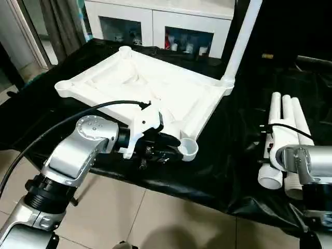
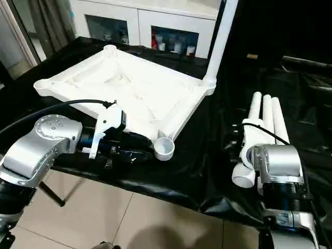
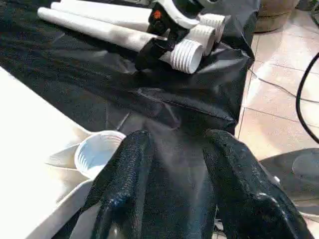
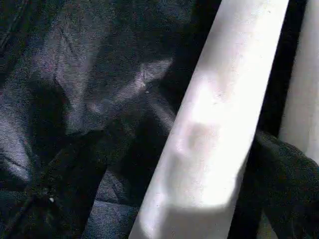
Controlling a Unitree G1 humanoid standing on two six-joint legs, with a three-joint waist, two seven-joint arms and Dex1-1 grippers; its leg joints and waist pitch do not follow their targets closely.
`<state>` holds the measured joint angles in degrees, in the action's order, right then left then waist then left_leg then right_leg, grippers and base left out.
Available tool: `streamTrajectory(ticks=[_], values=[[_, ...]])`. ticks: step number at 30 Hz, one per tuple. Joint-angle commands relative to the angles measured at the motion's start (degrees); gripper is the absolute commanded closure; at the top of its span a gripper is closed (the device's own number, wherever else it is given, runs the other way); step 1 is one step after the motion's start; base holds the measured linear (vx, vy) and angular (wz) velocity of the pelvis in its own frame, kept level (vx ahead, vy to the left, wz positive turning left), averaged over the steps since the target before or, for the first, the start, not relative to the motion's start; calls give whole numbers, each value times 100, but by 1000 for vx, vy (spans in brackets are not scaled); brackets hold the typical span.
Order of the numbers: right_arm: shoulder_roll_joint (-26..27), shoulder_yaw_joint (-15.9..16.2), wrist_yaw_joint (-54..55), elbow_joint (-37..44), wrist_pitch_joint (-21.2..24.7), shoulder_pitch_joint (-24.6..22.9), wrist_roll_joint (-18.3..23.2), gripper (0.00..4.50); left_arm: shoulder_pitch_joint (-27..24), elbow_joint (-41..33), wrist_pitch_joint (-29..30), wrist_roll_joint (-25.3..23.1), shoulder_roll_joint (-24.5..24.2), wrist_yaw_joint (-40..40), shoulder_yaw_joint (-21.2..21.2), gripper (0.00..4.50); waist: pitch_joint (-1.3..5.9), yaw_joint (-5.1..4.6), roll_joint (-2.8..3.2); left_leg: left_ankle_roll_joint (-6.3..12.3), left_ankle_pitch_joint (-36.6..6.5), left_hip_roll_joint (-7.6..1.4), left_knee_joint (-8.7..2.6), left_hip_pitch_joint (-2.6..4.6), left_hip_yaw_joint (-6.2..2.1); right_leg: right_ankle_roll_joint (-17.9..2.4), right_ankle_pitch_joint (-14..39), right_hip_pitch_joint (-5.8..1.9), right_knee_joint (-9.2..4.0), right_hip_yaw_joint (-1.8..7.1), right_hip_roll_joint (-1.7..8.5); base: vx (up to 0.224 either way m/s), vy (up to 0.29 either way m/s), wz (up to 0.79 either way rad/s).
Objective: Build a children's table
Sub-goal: Pick table leg
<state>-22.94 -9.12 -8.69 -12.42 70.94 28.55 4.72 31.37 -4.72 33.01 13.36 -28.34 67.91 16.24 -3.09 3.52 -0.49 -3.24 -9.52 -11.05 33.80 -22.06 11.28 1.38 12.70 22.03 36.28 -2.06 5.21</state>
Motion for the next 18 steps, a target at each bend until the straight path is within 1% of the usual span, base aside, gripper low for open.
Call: streamTrajectory(ticks=[1, 2, 3, 4, 5, 6, 7, 8, 9, 10, 11, 12, 13, 14, 15, 16, 17, 18], values=[[73, -13, -7, -249, -68, 8, 53, 44, 104, -20, -3, -67, -62, 5, 74, 246, 408, 28, -92, -91, -310, -132, -317, 133, -35, -1271, 20, -233, -345, 188, 204, 0, 0, 0], [95, -35, 1, -316, -105, 18, 53, 44, 111, -16, 2, -65, -74, 8, 79, 246, 403, 28, -85, -100, -321, -128, -320, 132, -35, -1270, 33, -232, -349, 187, 203, 0, 0, 0], [124, -64, 16, -397, -149, 39, 49, 56, 121, -7, 13, -52, -89, 5, 83, 246, 401, 32, -117, -115, -353, -135, -323, 141, -31, -1265, 63, -227, -355, 186, 203, 0, 0, 0], [179, -126, 25, -504, -197, 74, 70, 73, 148, 12, 105, 3, -109, 15, 80, 229, 401, 33, -105, -136, -375, -133, -325, 140, -35, -1261, 77, -225, -350, 186, 205, 0, 0, 0], [180, -128, 25, -507, -198, 75, 71, 76, 149, 12, 108, 5, -109, 15, 80, 212, 402, 32, -118, -162, -406, -135, -331, 146, -36, -1253, 106, -222, -349, 184, 207, 0, 0, 0], [206, -134, 28, -585, -251, 95, 74, 78, 176, 32, 193, 49, -112, 15, 61, 212, 401, 33, -113, -178, -427, -136, -333, 150, -36, -1244, 115, -216, -354, 184, 205, 0, 0, 0], [244, -132, 51, -703, -349, 125, 69, 78, 243, 95, 293, 88, -102, -22, 5, 212, 406, 25, -154, -214, -468, -136, -338, 154, -32, -1238, 129, -214, -351, 180, 201, 0, 0, 0], [239, -113, 57, -723, -372, 129, 56, 102, 255, 102, 303, 95, -106, -19, -4, 197, 401, 27, -146, -237, -516, -134, -343, 158, -34, -1236, 178, -207, -356, 179, 201, 0, 0, 0], [234, -80, 93, -792, -472, 151, 18, 114, 306, 136, 294, 104, -111, -29, -48, 182, 403, 28, -189, -266, -578, -139, -346, 161, -35, -1210, 251, -212, -369, 179, 205, 0, 0, 0], [248, -93, 135, -853, -571, 165, -2, 120, 326, 156, 251, 110, -105, -49, -90, 170, 405, 42, -171, -292, -612, -143, -348, 170, -39, -1202, 276, -206, -367, 181, 213, 0, 0, 0], [268, -151, 165, -914, -643, 182, 9, 124, 341, 147, 272, 162, -73, -65, -136, 165, 400, 41, -206, -300, -623, -143, -350, 157, -38, -1191, 274, -211, -362, 182, 217, 0, 0, 0], [287, -201, 191, -969, -703, 199, 18, 124, 353, 139, 297, 212, -47, -73, -175, 165, 403, 46, -199, -308, -631, -144, -349, 162, -40, -1187, 283, -209, -365, 180, 220, 0, 0, 0], [377, -412, 283, -1139, -902, 278, 89, 146, 425, 213, 224, 253, 62, -233, -324, 151, 400, 45, -231, -322, -657, -147, -352, 160, -37, -1182, 294, -206, -360, 181, 222, 0, 0, 0], [409, -465, 294, -1184, -1005, 293, 118, 162, 456, 261, 182, 267, 134, -334, -401, 151, 401, 48, -240, -338, -722, -142, -346, 162, -32, -1202, 348, -193, -367, 184, 229, 0, 0, 0], [438, -508, 293, -1221, -1121, 300, 146, 162, 487, 309, 145, 288, 218, -447, -487, 127, 405, 54, -244, -344, -726, -143, -343, 163, -35, -1203, 335, -200, -365, 181, 229, 0, 0, 0], [477, -557, 295, -1261, -1127, 313, 175, 166, 511, 353, 128, 297, 263, -512, -533, 122, 397, 57, -271, -341, -717, -145, -349, 152, -38, -1191, 301, -207, -365, 177, 221, 0, 0, 0], [507, -590, 298, -1290, -1116, 325, 195, 166, 524, 384, 115, 300, 284, -547, -560, 122, 400, 71, -247, -339, -716, -143, -351, 157, -43, -1163, 289, -203, -359, 177, 221, 0, 0, 0], [593, -666, 328, -1315, -1266, 293, 236, 180, 553, 468, 134, 310, 383, -709, -648, 119, 399, 67, -267, -329, -718, -143, -351, 156, -43, -1151, 279, -204, -362, 176, 220, 0, 0, 0]])
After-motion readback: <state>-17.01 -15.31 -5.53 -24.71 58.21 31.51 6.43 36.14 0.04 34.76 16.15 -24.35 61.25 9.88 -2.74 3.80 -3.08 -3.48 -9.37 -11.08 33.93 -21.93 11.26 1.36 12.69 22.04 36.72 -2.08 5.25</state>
